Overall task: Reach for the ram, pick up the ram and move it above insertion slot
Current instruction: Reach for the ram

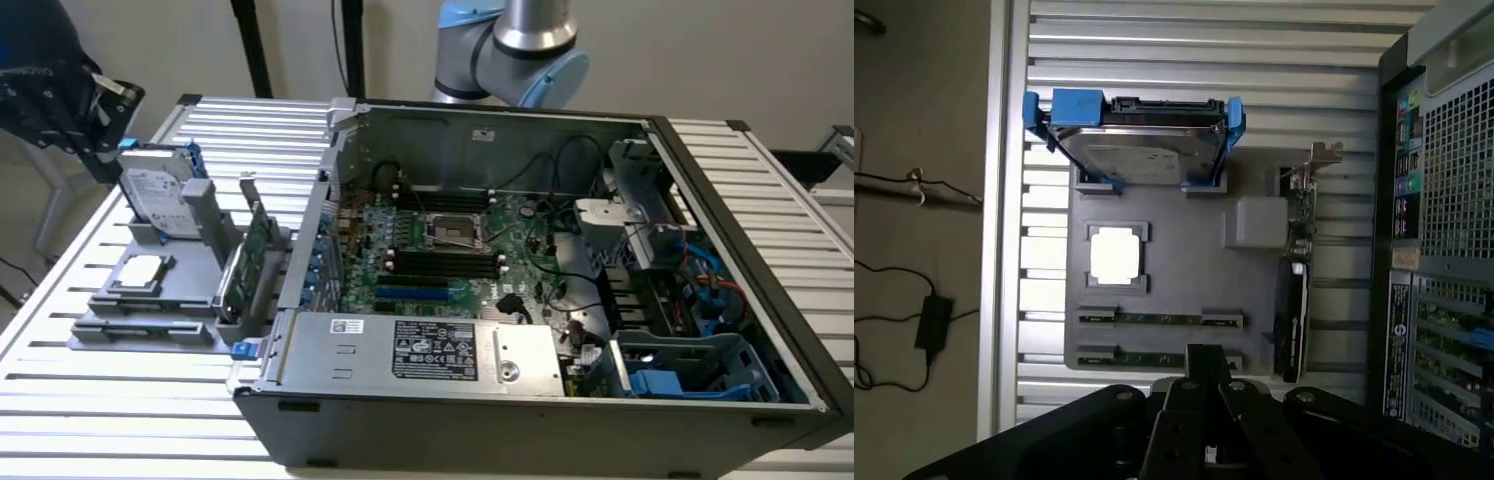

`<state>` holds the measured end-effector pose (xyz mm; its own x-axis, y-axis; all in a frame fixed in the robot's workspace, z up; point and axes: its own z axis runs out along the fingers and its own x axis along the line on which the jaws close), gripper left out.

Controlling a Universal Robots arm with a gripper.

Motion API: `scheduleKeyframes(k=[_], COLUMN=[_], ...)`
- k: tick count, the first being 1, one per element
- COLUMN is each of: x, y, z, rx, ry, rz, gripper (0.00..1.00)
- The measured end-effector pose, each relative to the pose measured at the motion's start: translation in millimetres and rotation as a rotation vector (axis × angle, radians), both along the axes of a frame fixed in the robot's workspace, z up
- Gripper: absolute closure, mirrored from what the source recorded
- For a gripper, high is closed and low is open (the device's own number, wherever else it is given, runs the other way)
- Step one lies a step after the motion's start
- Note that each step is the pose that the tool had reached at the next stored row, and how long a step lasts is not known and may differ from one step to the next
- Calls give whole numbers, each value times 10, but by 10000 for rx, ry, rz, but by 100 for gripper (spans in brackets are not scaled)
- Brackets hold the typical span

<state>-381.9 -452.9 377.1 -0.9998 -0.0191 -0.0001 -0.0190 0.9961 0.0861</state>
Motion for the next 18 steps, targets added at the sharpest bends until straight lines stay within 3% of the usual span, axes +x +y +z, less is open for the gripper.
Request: scheduleKeyframes(k=[4, 14, 18], x=[-47, -103, -103], y=[-79, -278, -321], z=[-32, -109, -132], rx=[1, -1, 0], ry=[21, 142, 158], rz=[1, 2, 93], gripper=[89, 89, 89])
